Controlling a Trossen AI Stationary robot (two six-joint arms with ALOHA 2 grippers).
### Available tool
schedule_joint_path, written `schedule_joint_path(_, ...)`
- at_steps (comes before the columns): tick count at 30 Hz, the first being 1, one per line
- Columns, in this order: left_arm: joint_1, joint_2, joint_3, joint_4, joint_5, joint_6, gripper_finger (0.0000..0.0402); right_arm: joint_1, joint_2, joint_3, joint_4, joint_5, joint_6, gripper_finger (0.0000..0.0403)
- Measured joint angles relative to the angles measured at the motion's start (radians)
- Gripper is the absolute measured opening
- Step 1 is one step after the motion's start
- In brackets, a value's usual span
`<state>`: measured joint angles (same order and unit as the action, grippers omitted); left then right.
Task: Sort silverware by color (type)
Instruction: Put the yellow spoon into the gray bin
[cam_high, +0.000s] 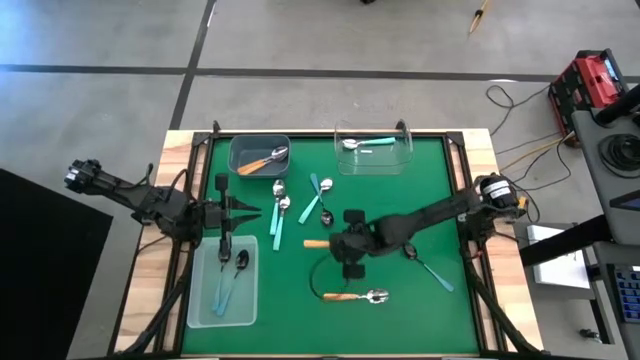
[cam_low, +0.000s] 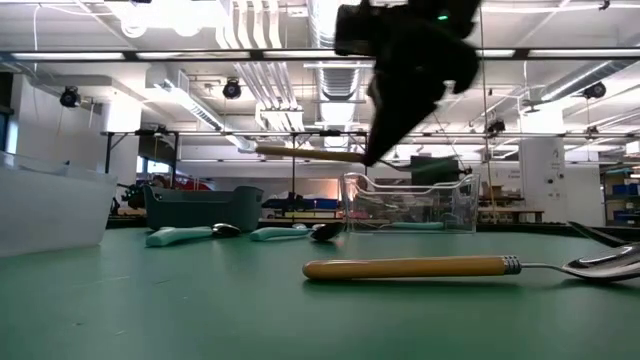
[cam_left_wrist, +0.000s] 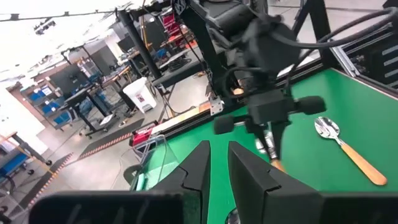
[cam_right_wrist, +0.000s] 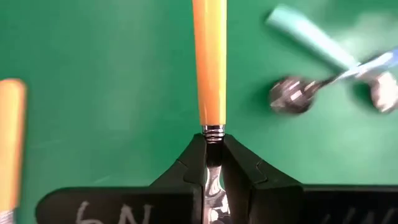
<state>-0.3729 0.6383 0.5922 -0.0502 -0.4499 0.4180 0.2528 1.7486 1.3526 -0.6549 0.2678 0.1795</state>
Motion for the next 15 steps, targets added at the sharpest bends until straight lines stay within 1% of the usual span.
schedule_joint_path(4, 0.013, 0.008, 0.0, 0.006, -0.023, -0.028, 0.0039, -0.092, 0.003, 0.058, -0.002, -0.005, -0.149, 0.0019)
schedule_joint_path(10, 0.072, 0.059, 0.0, 0.025, -0.009, -0.047, 0.0039, -0.221, 0.003, 0.152, 0.001, -0.007, -0.345, 0.0019)
schedule_joint_path(12, 0.103, 0.085, 0.0, 0.045, -0.002, -0.05, 0.0046, -0.256, 0.003, 0.173, 0.001, -0.012, -0.394, 0.0019)
schedule_joint_path(15, 0.161, 0.13, 0.0, 0.078, 0.02, -0.05, 0.0071, -0.301, 0.003, 0.191, -0.001, -0.014, -0.461, 0.0019)
